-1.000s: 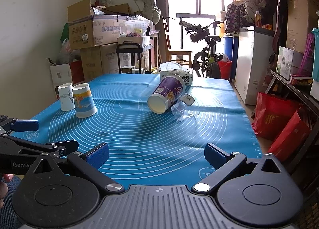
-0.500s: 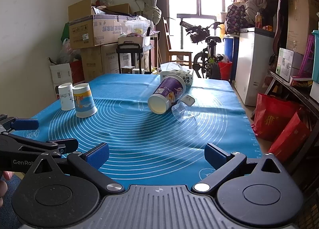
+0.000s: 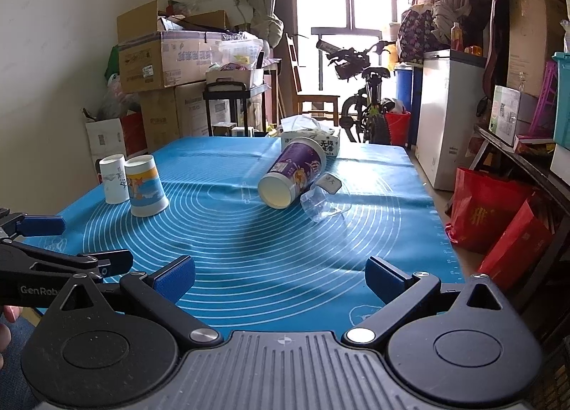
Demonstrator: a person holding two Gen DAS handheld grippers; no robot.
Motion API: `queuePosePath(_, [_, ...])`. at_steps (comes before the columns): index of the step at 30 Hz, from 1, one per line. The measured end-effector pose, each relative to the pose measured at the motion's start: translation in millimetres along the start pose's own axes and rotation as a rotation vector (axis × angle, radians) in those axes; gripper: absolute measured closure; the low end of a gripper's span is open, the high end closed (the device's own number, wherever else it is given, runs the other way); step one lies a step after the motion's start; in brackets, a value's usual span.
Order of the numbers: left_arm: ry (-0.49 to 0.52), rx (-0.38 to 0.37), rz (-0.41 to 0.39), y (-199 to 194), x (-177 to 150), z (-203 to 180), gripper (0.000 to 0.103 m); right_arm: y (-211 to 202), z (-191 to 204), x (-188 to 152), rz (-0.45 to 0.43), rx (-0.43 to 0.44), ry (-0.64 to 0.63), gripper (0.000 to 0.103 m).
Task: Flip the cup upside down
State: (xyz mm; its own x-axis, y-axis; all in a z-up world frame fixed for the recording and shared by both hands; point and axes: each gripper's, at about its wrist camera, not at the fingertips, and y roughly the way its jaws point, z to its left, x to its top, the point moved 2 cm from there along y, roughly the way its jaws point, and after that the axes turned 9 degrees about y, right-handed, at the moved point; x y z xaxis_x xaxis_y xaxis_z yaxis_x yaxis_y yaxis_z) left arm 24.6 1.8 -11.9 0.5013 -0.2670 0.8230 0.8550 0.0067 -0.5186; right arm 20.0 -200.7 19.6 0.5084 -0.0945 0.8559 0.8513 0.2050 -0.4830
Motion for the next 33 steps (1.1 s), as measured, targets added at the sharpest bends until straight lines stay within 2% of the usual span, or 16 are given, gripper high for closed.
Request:
queuePosePath(9, [-0.002, -0.009, 0.002, 18.9, 21.0, 1.9, 0.005, 14.0, -8.8, 10.2, -0.015, -0.013, 0.009, 0.000])
queuePosePath(18, [0.006, -0.019, -0.064, 81.4, 73.3, -4.9, 0.005, 43.7, -36.8, 31.8, -0.049, -0.058, 0.028, 0.000])
queuePosePath(22, [-0.034, -0.058, -0.030, 119.4, 99.1, -9.7, 0.005, 56.3, -49.3, 38.5, -0.057, -0.074, 0.032, 0.000])
queuePosePath(27, [-0.032, -0.107, -0.008, 165.9, 123.9, -27.1, 0.005, 70.6, -65.0, 37.6, -0.050, -0.087, 0.048, 0.000])
queuePosePath(33, [-0.048, -0.144, 0.050, 215.8, 137.9, -40.4, 0.005, 87.9, -81.1, 30.7, -0.014, -0.101, 0.053, 0.000])
